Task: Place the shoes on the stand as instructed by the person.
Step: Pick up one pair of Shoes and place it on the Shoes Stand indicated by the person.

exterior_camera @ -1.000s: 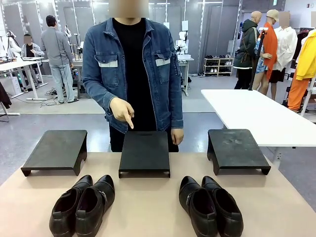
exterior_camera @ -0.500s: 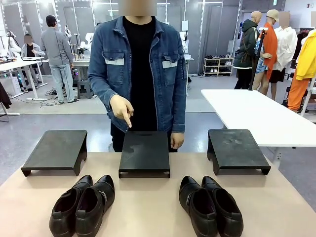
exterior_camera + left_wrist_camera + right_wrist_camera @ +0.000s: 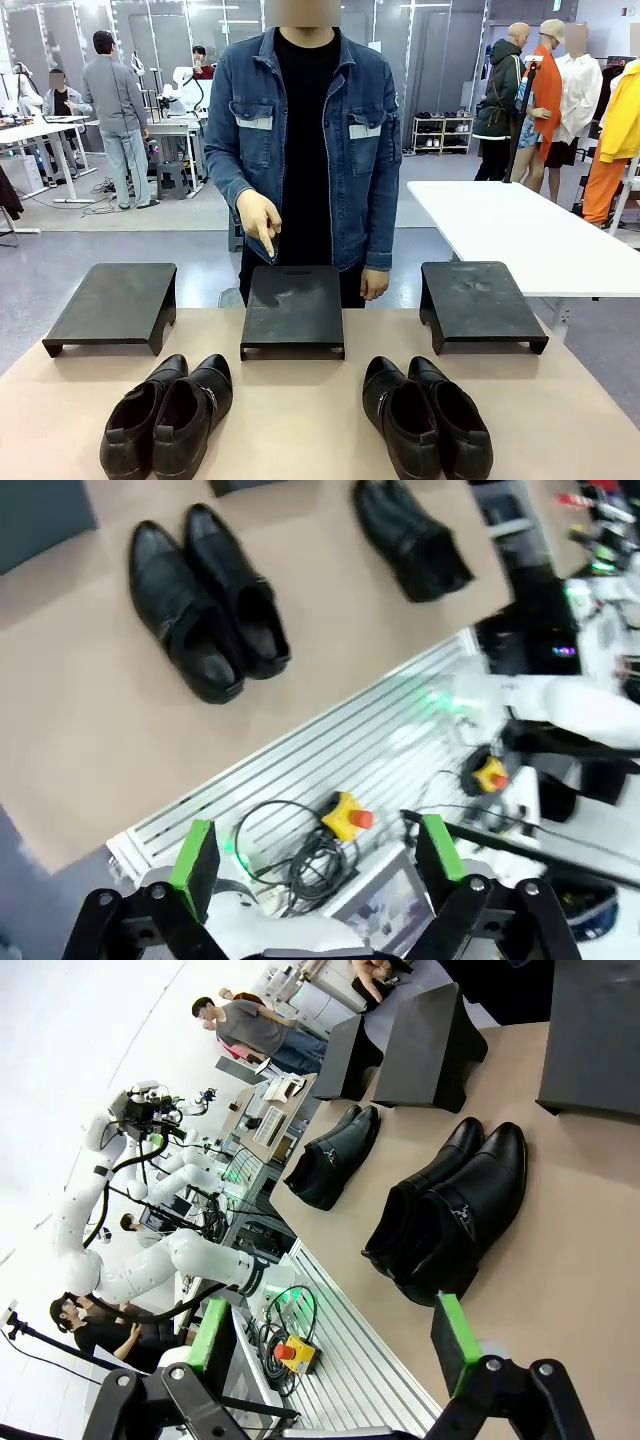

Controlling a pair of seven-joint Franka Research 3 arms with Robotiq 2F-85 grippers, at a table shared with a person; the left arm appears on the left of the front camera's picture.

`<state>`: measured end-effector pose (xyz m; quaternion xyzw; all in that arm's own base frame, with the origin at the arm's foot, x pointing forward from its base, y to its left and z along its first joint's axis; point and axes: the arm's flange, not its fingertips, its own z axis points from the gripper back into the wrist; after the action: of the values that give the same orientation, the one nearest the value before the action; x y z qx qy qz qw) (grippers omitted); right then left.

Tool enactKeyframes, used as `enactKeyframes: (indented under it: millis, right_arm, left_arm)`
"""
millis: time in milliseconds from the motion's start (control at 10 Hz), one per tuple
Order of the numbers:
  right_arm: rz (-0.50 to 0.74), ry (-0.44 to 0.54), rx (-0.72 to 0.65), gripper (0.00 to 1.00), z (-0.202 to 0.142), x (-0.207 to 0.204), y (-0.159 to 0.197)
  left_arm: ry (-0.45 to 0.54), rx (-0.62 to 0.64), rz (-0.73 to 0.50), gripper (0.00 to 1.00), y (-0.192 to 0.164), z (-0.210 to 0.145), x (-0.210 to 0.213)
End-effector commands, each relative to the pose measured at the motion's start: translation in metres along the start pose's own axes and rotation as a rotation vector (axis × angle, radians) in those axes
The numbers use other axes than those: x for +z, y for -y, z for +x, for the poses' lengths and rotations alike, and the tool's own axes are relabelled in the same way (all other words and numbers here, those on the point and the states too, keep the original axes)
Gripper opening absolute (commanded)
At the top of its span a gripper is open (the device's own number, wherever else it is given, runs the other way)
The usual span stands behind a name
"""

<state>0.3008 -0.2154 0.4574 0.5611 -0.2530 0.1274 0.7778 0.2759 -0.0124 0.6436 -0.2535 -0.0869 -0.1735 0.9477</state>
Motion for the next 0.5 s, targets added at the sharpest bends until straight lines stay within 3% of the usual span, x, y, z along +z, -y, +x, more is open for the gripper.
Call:
enactKeyframes:
  millis: [0,200,400]
  right_arm:
    - [0.008,0.011,0.018,1.0,0.001,0.001,0.0]
    - [0.008,0.011,0.018,1.0,0.001,0.001,0.0]
    - [0.008,0.011,0.018,1.0,0.001,0.001,0.0]
  left_arm:
    - [-0.093,0.087,0.174,1.0,0.036,0.026,-0.038]
    - [-0.09,0.176,0.258,1.0,0.076,0.035,-0.086]
    - [-0.097,0.263,0.324,1.0,0.093,0.038,-0.134]
